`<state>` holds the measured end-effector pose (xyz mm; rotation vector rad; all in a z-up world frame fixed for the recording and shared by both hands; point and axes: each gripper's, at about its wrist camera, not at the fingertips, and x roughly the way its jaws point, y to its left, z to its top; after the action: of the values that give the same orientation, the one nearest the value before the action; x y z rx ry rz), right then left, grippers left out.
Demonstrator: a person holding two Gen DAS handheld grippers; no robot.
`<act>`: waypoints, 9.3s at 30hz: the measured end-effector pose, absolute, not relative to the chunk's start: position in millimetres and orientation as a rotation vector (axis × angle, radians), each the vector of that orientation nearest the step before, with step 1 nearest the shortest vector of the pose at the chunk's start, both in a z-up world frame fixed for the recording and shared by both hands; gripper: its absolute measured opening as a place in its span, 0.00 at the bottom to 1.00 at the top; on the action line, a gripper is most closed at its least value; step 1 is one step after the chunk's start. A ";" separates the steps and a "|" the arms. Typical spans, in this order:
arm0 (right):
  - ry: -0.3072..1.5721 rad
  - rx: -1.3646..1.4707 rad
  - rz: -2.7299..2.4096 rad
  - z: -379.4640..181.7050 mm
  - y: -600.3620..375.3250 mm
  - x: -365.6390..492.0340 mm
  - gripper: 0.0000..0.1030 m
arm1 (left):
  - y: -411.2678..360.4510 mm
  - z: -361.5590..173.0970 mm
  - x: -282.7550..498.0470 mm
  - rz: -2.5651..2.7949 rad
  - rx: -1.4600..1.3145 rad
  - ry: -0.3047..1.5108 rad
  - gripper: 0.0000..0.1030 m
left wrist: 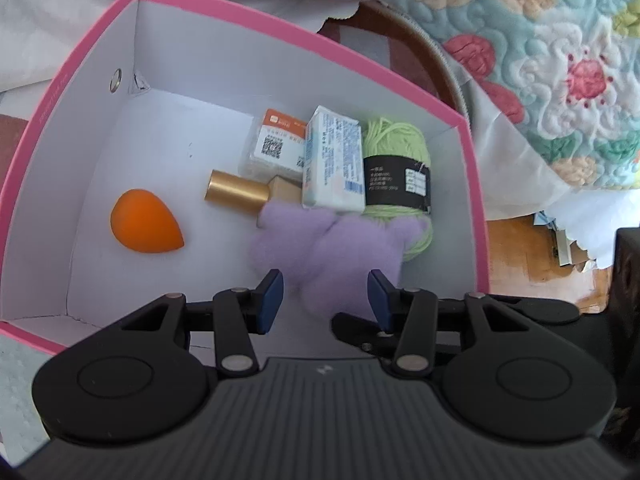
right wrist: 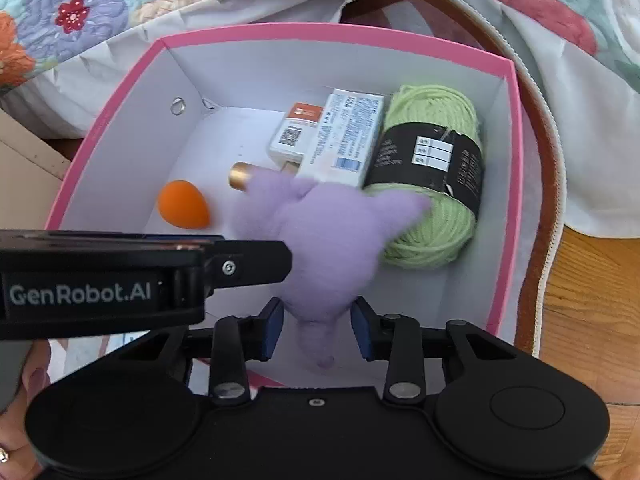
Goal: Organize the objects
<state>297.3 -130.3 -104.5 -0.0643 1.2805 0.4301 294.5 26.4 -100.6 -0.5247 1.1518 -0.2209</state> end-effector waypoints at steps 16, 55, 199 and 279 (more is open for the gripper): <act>1.023 0.027 0.475 -38.6 -166.2 248.1 0.43 | 20.8 -50.5 265.9 -0.152 -0.340 1.092 0.47; 0.808 -0.136 0.746 77.6 -125.9 52.4 0.82 | 73.9 109.2 62.5 -0.172 -0.141 1.011 0.72; 1.054 0.194 0.631 -97.5 -70.9 349.3 0.65 | 81.2 -79.8 374.9 -0.021 -0.217 1.138 0.24; 0.913 0.043 0.535 55.9 -174.0 65.0 0.67 | 36.9 82.8 72.4 0.119 0.036 0.998 0.70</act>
<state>65.0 -174.0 55.9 0.0432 0.9130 0.5348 72.4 36.9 82.8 0.0364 0.9976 0.1193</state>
